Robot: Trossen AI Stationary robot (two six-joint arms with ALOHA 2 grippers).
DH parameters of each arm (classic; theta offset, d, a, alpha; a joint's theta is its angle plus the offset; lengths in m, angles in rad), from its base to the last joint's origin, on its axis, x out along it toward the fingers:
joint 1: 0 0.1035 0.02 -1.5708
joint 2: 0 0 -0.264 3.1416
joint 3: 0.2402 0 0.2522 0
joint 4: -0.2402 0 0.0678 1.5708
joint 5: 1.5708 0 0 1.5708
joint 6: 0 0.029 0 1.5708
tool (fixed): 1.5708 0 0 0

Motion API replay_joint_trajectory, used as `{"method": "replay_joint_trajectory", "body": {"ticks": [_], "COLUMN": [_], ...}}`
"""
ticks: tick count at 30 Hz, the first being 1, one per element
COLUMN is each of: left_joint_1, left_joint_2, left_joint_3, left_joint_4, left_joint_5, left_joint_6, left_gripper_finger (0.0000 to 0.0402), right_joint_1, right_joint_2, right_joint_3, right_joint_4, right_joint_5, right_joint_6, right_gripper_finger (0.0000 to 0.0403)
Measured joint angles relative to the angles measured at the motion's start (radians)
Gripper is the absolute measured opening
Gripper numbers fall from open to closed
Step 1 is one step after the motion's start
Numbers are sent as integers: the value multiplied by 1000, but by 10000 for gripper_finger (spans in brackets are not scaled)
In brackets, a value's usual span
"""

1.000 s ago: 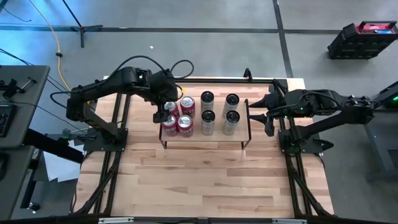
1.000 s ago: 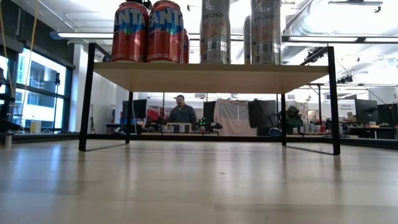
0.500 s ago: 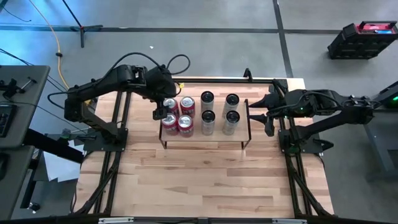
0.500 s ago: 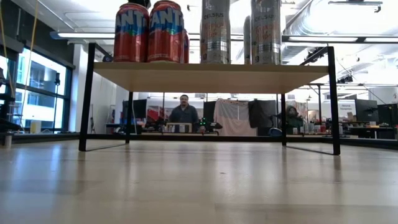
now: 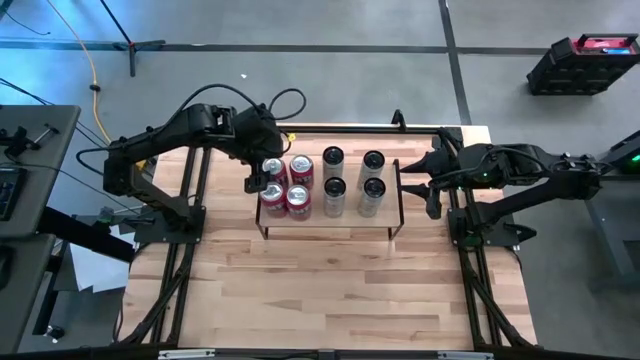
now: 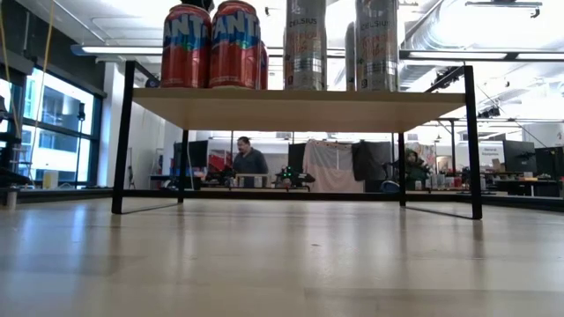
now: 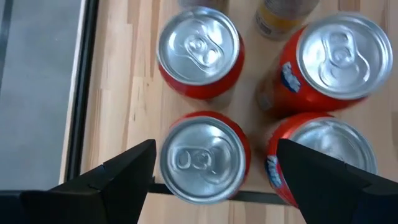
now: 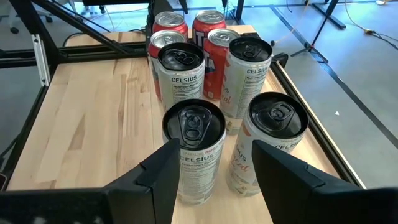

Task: Place canned beverage on shelf
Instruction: Adjust the soda cans on the shelf

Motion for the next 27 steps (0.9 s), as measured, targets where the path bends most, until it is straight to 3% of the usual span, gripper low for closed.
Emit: {"method": "replay_joint_trajectory", "body": {"ticks": [18,27], "left_joint_1": [-207,-228], "left_joint_2": [-52,20], "left_joint_3": [2,2], "left_joint_4": [7,-22], "left_joint_5": [29,-48], "left_joint_6": [-166,-225], "left_gripper_finger": [326,326], "right_joint_1": [0,0], "right_joint_2": [0,0], "right_joint_3": [0,0], "right_joint_4": [0,1], "right_joint_5": [0,0], "right_joint_6": [0,27], "right_gripper_finger": [184,184]}}
